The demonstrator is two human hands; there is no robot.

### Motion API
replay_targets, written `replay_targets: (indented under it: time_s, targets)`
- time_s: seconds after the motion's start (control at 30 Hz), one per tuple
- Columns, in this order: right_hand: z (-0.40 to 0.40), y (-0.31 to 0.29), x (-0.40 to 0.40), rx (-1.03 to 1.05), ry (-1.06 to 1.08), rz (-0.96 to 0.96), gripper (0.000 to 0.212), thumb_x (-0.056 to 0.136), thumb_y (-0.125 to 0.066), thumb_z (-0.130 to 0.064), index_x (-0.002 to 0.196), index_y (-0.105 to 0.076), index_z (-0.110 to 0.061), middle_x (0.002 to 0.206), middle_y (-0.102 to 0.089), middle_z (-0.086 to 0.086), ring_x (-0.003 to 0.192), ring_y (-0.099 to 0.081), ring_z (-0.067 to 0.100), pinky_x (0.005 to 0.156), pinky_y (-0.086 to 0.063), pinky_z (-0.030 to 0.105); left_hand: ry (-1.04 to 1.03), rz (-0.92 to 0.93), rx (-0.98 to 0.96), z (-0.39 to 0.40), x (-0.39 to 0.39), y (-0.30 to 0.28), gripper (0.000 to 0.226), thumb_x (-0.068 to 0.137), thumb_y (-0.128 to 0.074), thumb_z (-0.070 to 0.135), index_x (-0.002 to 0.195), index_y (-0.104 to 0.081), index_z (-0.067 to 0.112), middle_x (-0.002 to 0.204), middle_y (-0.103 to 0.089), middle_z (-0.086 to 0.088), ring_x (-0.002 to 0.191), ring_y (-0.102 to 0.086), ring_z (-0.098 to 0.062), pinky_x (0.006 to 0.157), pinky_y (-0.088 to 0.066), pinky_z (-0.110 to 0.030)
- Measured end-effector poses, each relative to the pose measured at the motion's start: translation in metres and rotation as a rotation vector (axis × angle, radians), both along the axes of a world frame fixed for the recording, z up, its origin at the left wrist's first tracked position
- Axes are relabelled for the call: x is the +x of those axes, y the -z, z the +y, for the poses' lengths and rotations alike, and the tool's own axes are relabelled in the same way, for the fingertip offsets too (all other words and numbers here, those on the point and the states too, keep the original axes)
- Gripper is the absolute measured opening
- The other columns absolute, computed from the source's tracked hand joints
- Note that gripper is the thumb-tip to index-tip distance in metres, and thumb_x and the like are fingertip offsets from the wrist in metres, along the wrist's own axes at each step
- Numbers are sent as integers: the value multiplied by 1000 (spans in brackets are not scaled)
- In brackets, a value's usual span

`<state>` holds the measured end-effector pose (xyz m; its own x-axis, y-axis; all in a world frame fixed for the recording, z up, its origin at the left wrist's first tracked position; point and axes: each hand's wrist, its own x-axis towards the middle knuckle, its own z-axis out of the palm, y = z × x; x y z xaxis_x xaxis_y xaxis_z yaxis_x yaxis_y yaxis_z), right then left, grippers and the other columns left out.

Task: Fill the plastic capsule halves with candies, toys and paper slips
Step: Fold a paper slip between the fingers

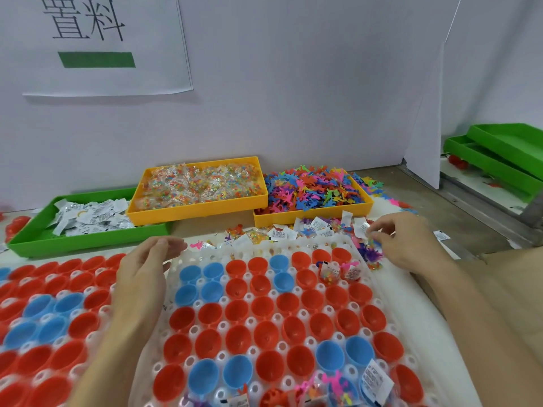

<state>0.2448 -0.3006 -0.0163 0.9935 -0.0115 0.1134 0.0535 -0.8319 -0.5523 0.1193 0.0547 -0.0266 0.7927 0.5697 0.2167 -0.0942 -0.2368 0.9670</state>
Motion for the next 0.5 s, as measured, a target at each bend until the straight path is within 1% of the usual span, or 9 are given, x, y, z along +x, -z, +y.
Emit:
replay_targets:
  time_s: [0.13,0.2,0.27,0.33,0.4,0.47,0.5]
  targets:
    - [2,0,-1,-1,-2,-65,18,91,-70,-12,80,-70,-26,82,-69,2,75,-61,14,72,-42,27,-9,7,8,-2,-1,-2,34,103,-39,12,90,-70,15,97,-73,-4,97,-66,-16,88,-49,-30]
    - [3,-2,-2,8,-7,-86,20,89,-72,-12,76,-70,-27,81,-71,-1,73,-61,10,72,-43,27,-13,9,22,-3,-1,-3,33,103,-39,12,91,-70,15,97,-73,-4,97,-66,-15,88,-49,-31]
    - [4,-5,-3,17,-1,-143,21,88,-74,-13,73,-70,-27,76,-69,-8,70,-58,3,72,-42,26,-13,9,24,-3,-1,-4,33,103,-39,13,91,-69,14,96,-73,-4,96,-66,-14,88,-49,-31]
    - [6,-10,-6,56,3,-217,22,87,-75,-13,70,-71,-27,70,-65,-14,67,-58,2,73,-41,26,-10,8,17,-2,-1,-4,32,103,-39,12,92,-69,13,96,-73,-4,95,-67,-15,87,-50,-30]
    - [10,-14,-9,102,-10,-257,23,86,-76,-13,69,-70,-28,70,-66,-15,67,-60,3,71,-41,26,-8,7,12,-2,-1,-4,32,103,-39,12,92,-69,13,96,-73,-5,95,-67,-15,86,-50,-29]
    - [16,-19,-15,163,-36,-283,22,86,-75,-14,70,-71,-28,71,-67,-14,67,-62,3,65,-42,24,-10,8,21,-3,-2,-3,31,103,-40,12,92,-69,14,96,-73,-4,95,-67,-14,84,-49,-27]
    - [20,-22,-18,205,-52,-293,19,86,-75,-14,72,-72,-26,71,-68,-14,66,-64,3,61,-42,21,-11,8,28,-3,-2,-3,31,103,-40,13,92,-69,14,95,-73,-3,95,-67,-14,84,-49,-27]
